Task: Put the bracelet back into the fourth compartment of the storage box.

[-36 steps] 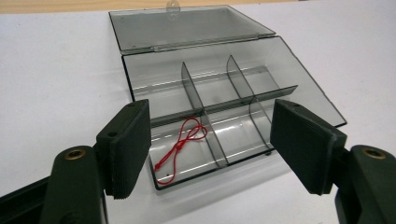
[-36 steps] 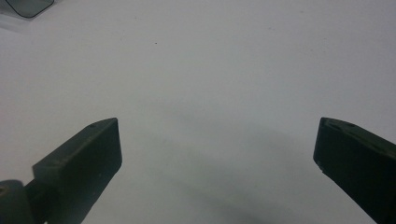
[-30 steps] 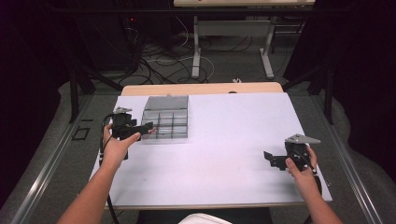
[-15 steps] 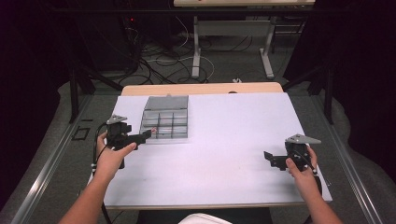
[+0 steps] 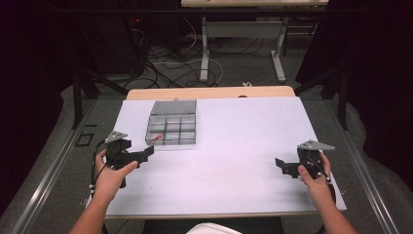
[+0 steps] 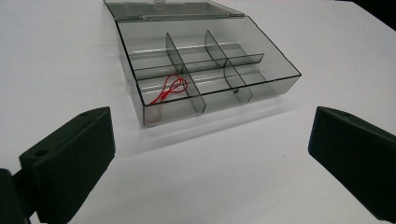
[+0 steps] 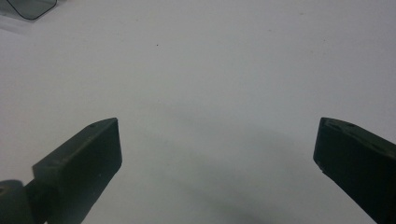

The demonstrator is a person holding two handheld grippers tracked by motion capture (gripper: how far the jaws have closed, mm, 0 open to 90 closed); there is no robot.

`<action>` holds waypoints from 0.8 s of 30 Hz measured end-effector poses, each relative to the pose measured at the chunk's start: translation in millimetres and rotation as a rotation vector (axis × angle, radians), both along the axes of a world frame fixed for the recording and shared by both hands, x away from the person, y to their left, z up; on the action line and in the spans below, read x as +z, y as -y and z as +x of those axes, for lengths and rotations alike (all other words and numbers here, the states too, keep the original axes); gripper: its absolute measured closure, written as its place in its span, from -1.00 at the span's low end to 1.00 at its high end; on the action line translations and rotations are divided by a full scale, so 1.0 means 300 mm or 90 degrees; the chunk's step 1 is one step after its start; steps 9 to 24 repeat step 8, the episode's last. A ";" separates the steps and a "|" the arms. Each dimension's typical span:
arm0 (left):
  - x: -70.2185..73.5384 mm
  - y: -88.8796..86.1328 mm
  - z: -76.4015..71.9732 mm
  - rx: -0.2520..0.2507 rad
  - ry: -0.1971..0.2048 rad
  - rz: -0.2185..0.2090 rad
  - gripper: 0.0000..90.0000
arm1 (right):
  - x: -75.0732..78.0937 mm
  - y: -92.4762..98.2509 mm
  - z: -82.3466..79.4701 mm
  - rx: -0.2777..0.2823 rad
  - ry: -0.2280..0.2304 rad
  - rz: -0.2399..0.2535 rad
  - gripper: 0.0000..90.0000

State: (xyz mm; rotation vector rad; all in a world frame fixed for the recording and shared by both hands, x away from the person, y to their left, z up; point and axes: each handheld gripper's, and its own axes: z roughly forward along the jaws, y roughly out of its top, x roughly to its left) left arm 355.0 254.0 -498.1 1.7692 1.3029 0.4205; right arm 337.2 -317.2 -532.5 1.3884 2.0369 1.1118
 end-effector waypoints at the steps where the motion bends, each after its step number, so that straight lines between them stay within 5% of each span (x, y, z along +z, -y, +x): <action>1: -0.002 0.000 -0.005 0.007 -0.003 -0.009 -0.98 | 0.000 0.000 0.000 0.000 0.000 0.000 -0.99; 24: -0.013 -0.020 -0.023 0.004 0.002 -0.009 -0.98 | 0.003 0.003 -0.001 -0.003 0.004 -0.001 -0.99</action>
